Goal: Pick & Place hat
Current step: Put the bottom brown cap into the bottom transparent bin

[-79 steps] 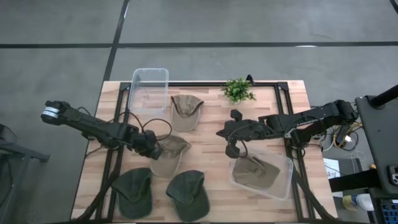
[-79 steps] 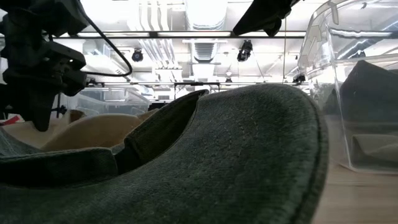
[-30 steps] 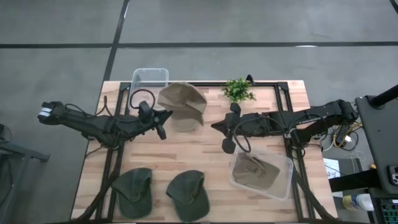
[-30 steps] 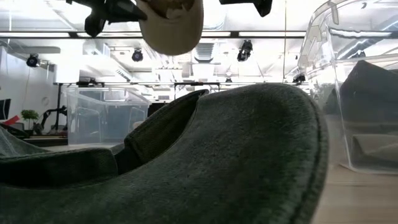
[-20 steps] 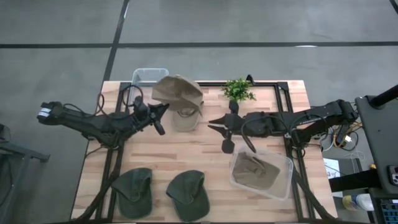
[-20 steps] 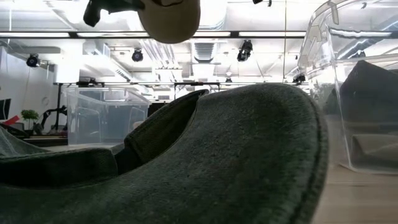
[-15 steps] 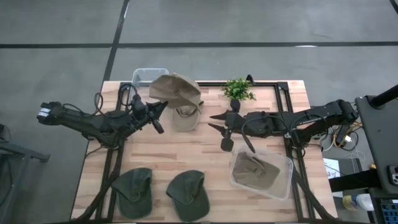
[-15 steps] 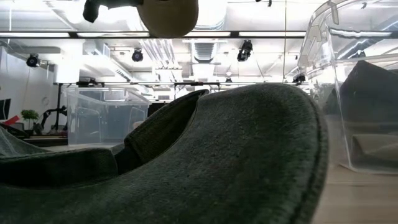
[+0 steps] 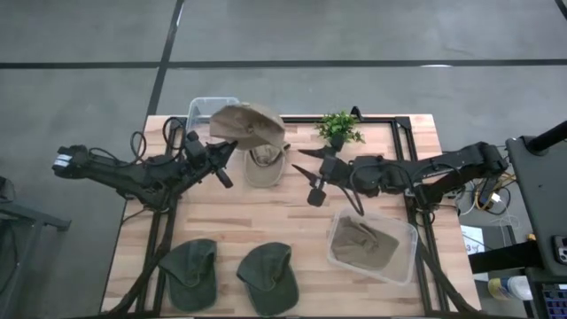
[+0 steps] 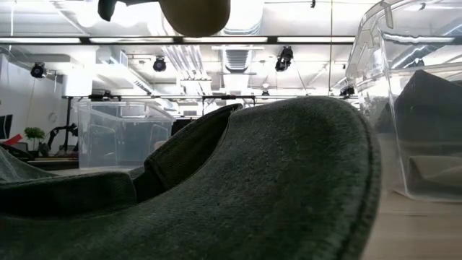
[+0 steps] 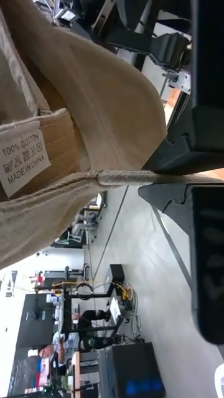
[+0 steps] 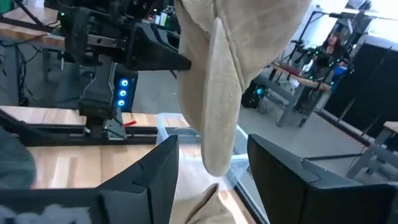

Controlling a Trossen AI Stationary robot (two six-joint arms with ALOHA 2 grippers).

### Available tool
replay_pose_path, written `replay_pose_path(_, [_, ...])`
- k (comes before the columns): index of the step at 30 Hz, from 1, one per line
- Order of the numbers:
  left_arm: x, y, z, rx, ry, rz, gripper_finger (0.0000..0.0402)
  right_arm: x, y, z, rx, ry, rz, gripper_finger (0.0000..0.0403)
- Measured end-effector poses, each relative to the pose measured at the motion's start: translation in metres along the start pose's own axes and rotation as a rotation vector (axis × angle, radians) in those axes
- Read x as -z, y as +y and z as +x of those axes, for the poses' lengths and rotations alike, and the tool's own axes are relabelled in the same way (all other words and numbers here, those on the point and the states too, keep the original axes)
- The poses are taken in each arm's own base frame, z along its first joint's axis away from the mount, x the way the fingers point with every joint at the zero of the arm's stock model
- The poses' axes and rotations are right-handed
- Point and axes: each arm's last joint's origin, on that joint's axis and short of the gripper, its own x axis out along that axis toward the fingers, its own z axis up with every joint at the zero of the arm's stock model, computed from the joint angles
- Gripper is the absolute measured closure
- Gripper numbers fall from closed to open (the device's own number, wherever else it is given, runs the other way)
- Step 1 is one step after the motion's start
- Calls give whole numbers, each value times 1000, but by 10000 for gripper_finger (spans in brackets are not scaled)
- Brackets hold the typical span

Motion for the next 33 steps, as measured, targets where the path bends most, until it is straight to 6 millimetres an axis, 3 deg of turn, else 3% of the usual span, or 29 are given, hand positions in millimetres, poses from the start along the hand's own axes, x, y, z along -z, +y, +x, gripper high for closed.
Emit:
replay_pose_path(10, [-1,-1,3,19,-17,1,395,5,14,22,32,-84,-53,219])
replay_pose_path(18, [0,-2,3,45,-15,-5,395,6,2,32,96,-113,-18,227])
replay_pose_path(22, [-1,-3,3,71,-20,-11,395,7,-7,39,70,-81,28,270])
replay_pose_path(27, [-1,-3,3,69,-16,3,391,5,-15,43,72,-35,44,371])
replay_pose_path(33, [1,-4,3,111,-11,36,345,-1,-16,43,54,-28,18,390])
